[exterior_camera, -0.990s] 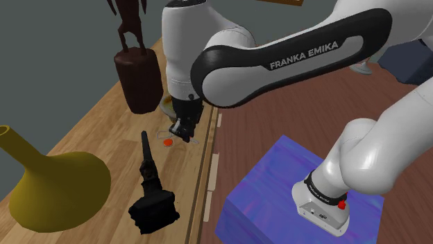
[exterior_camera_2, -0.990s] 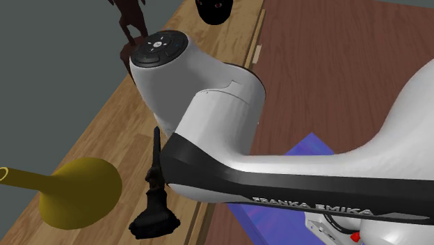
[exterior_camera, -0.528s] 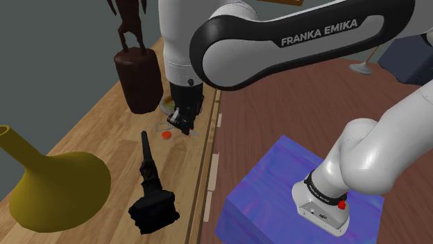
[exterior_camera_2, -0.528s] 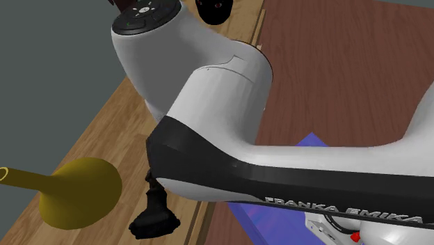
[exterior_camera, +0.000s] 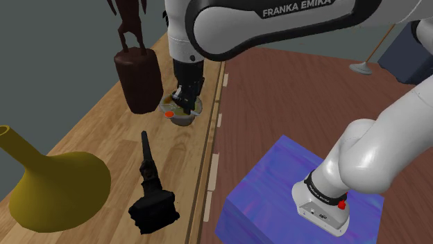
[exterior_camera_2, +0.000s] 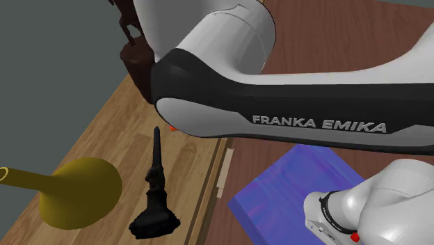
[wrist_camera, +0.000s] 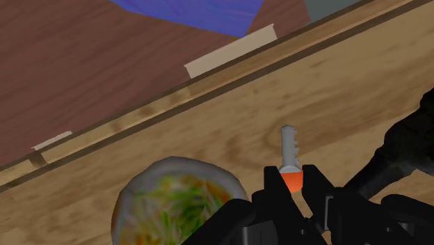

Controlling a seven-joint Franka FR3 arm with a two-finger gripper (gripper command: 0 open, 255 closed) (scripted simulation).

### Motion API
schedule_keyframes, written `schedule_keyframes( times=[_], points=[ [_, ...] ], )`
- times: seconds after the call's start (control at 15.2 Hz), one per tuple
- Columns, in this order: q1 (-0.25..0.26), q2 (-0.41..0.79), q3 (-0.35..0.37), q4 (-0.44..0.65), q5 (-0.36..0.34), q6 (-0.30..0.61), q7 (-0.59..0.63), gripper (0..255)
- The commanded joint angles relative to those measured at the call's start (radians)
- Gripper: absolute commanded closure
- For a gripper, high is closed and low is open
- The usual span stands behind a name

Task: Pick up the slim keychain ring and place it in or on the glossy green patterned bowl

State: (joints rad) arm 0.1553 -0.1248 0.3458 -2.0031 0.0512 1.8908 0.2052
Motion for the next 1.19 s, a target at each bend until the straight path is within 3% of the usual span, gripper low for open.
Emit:
schedule_keyframes(
  times=[0.0, 0.46, 1.12],
  points=[
    [-0.019, 0.034, -0.02, 0.037, -0.014, -0.006, -0.035, 255],
    [-0.079, 0.144, -0.083, 0.17, -0.049, -0.035, -0.145, 255],
    [-0.078, 0.167, -0.082, 0.061, -0.056, 0.096, -0.141, 255]
  ],
)
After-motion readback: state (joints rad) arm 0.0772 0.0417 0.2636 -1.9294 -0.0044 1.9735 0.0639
